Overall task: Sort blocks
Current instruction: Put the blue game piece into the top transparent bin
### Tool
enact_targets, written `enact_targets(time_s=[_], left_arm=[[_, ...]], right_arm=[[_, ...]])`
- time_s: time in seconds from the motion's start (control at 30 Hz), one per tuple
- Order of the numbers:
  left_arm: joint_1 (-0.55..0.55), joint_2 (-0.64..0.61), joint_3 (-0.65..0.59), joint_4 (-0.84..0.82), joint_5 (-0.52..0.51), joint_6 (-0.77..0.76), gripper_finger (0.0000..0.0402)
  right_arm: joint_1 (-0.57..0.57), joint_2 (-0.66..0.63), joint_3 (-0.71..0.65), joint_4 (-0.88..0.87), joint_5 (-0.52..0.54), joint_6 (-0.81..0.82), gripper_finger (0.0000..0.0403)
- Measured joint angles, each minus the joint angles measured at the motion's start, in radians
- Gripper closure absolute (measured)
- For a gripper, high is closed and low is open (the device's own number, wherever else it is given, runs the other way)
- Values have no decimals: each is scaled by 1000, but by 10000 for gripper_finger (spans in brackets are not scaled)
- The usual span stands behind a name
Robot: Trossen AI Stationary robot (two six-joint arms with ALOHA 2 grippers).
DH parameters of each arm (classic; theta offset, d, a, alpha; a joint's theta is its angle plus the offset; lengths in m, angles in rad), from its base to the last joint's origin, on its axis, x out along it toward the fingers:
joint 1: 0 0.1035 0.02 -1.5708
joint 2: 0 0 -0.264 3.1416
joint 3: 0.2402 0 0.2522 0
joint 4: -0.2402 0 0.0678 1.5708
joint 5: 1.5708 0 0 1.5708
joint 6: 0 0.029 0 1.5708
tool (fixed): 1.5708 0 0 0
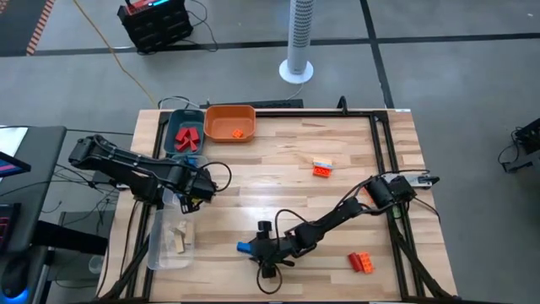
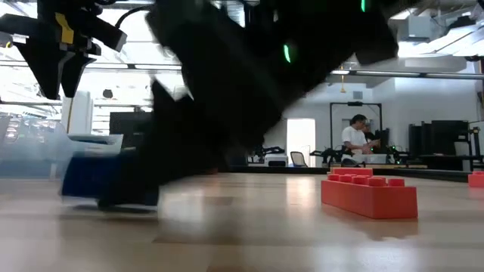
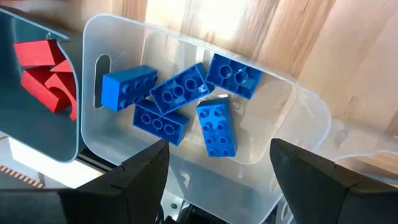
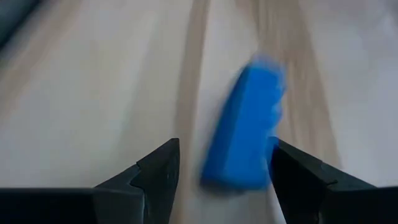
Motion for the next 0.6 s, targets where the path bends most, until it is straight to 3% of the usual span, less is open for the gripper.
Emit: enact_targets(time_s=[0.27,0.6], left_arm=[[0,0,0,-4,28,0,130],[0,0,0,-3,34,-4,130]], right_arm=[[-1,14,-2,-15,15,7,165],[-7,15,-2,-2,32,26,234]])
